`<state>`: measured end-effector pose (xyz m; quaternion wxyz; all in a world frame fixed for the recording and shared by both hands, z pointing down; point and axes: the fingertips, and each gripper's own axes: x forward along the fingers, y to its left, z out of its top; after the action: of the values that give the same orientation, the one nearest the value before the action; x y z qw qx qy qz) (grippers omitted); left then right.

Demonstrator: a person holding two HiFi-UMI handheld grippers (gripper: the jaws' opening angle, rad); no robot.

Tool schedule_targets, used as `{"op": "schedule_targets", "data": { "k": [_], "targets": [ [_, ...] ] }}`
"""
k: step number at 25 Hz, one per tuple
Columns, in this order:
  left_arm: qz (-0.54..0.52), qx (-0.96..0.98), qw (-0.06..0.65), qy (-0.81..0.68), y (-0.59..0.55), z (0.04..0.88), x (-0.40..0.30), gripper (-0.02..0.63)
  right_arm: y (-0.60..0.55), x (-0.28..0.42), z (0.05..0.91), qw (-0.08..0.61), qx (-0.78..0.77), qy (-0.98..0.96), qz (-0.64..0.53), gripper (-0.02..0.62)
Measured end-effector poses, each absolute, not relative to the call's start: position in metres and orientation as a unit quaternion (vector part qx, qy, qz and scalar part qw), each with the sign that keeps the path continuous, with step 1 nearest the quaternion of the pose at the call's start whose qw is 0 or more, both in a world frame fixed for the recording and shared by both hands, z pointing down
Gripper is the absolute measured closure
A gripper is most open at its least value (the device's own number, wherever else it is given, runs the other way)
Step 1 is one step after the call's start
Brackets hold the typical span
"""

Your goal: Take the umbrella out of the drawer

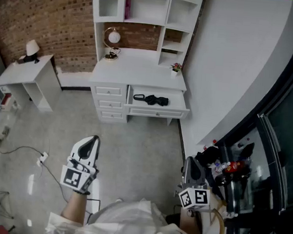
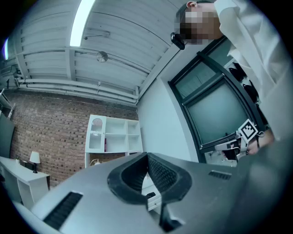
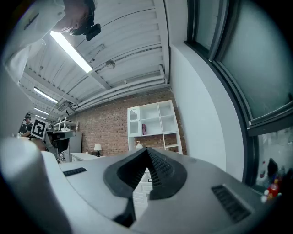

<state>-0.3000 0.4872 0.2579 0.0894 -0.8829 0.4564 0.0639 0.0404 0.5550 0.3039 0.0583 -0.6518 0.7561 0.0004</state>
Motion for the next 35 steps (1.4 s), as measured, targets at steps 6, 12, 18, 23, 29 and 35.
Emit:
{"op": "schedule_targets", "data": {
  "k": [6,12,18,23,29,35],
  "targets": [
    [0.066,-0.881,0.090,0.460,0.485,0.257,-0.305,0.583,0.553,0.036,0.303,0.057,-0.652,0.756,-0.001,0.580],
    [0.066,-0.882,0.087,0.458,0.486,0.261,-0.306,0.583,0.554,0.032,0.302,0.056,-0.651,0.757,0.008,0.580],
    [0.063,-0.887,0.079,0.450,0.484,0.265,-0.306,0.581,0.552,0.024,0.301,0.047,-0.650,0.759,0.014,0.578],
    [0.063,-0.893,0.072,0.440,0.482,0.267,-0.305,0.452,0.550,0.020,0.302,0.047,-0.651,0.757,0.011,0.578],
    [0.067,-0.895,0.068,0.436,0.477,0.267,-0.314,0.250,0.546,0.010,0.305,0.046,-0.660,0.750,0.005,0.580],
    [0.061,-0.900,0.060,0.426,0.473,0.272,-0.324,0.209,0.545,-0.010,0.305,0.045,-0.661,0.749,0.005,0.580]
  ]
}}
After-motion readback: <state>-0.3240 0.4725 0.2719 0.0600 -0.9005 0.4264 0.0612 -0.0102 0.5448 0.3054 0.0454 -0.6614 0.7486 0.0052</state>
